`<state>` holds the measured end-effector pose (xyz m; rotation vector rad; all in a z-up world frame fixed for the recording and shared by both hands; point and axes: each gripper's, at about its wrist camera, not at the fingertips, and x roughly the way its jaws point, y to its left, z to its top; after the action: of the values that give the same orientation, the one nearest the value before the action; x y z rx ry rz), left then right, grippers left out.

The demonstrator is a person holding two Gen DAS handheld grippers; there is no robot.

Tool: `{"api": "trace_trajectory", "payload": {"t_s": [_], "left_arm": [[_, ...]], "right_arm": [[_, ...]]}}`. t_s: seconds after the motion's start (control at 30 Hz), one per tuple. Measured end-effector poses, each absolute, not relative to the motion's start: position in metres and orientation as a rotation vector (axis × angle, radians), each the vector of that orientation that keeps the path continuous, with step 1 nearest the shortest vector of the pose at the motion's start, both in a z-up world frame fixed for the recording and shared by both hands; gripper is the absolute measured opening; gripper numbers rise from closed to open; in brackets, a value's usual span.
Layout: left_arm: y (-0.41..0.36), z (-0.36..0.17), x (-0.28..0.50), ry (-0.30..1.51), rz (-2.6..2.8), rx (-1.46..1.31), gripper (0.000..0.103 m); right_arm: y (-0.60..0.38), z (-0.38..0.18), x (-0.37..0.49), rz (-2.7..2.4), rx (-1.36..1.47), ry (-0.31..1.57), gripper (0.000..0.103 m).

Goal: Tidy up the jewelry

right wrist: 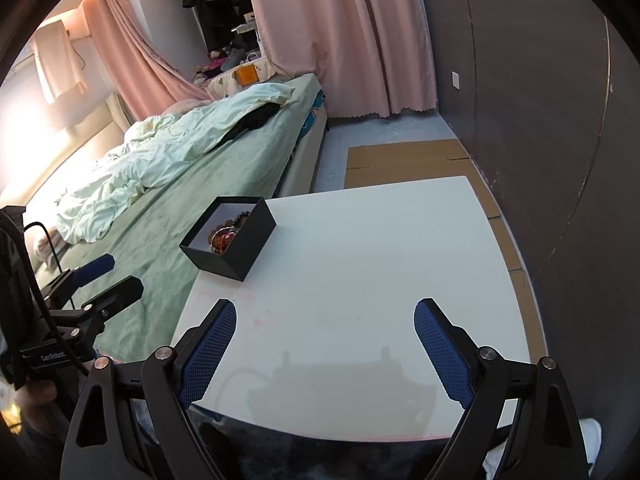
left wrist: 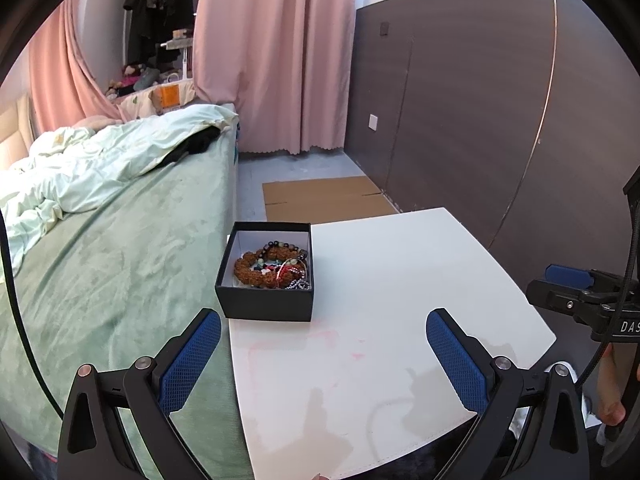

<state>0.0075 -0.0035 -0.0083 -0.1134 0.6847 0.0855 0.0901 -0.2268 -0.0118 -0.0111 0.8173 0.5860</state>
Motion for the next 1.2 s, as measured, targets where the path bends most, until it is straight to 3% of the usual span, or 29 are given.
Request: {"api": "trace_trajectory", "payload": {"t_s": [1.2], "left_arm": [[0.0027, -0.0066, 0.0077, 0.689, 0.107, -0.140, 0.102]], "right_arm": [[-0.2302, -0.0160, 0.0919, 0.565, -0.002, 0.846, 0.091]]}}
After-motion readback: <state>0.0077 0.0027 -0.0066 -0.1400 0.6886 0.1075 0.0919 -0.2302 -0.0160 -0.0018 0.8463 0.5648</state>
